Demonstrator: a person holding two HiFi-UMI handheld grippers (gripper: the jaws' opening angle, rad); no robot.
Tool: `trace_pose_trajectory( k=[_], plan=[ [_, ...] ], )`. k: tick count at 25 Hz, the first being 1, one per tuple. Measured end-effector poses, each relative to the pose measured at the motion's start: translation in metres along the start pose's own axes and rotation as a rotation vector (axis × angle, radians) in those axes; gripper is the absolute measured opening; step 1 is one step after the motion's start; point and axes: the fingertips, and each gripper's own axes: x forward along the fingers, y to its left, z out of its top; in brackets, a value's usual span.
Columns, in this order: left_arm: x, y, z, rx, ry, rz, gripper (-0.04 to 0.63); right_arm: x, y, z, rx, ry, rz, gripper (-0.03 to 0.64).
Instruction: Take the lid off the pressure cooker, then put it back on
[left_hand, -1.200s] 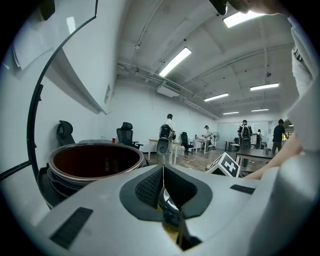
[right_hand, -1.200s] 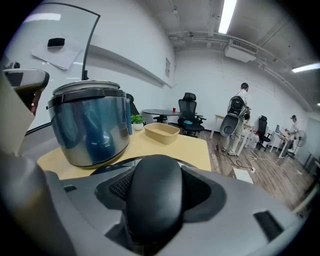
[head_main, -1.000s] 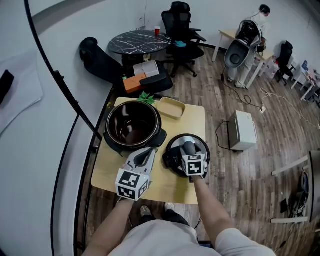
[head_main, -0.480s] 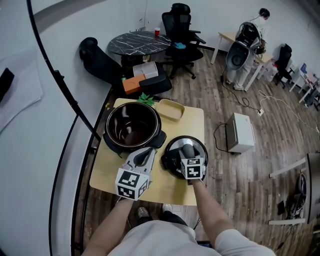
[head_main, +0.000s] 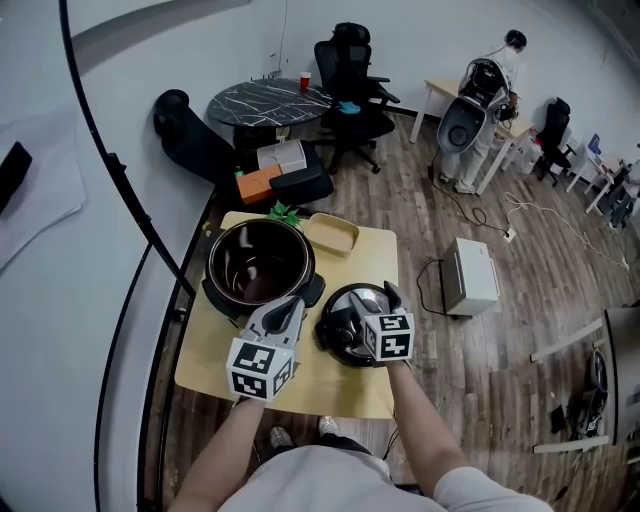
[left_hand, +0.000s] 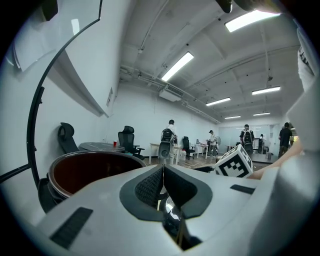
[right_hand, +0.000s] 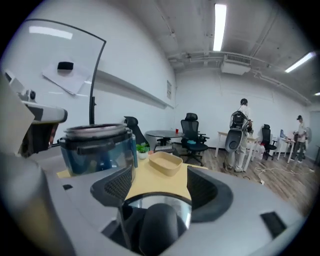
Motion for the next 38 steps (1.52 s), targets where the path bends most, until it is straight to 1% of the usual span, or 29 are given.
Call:
trace_pose_trajectory(
  k=[4,8,12,16,18,23,24,32,38],
  plan=[
    [-0.001,0.009,0.016,0.003,-0.026,0.018,0.015,-0.024,0.002,0.048,-0.003,-0.106,0.007,0.329],
    [-0.002,0.021,0.029,0.003,-0.045,0.046,0.015,-0.046,0.007,0.080,-0.003,-0.182,0.035,0.312],
    [-0.007,0.032,0.043,-0.002,-0.065,0.071,0.015,-0.066,0.013,0.108,-0.006,-0.259,0.057,0.272],
    [-0.011,0.036,0.056,0.000,-0.086,0.081,0.015,-0.084,0.010,0.129,-0.011,-0.323,0.049,0.165],
    [-0.011,0.038,0.060,0.001,-0.095,0.081,0.015,-0.088,0.007,0.136,-0.015,-0.342,0.040,0.129],
    [-0.012,0.041,0.063,0.006,-0.099,0.082,0.015,-0.091,-0.003,0.139,-0.005,-0.357,0.016,0.014],
    [-0.013,0.040,0.064,0.007,-0.099,0.083,0.015,-0.091,-0.003,0.139,-0.002,-0.357,0.017,0.002],
    [-0.015,0.041,0.067,0.009,-0.098,0.084,0.015,-0.091,0.003,0.143,-0.017,-0.360,0.038,0.002],
    [-0.014,0.042,0.065,0.010,-0.097,0.082,0.015,-0.089,0.003,0.142,-0.018,-0.358,0.038,0.002]
  ],
)
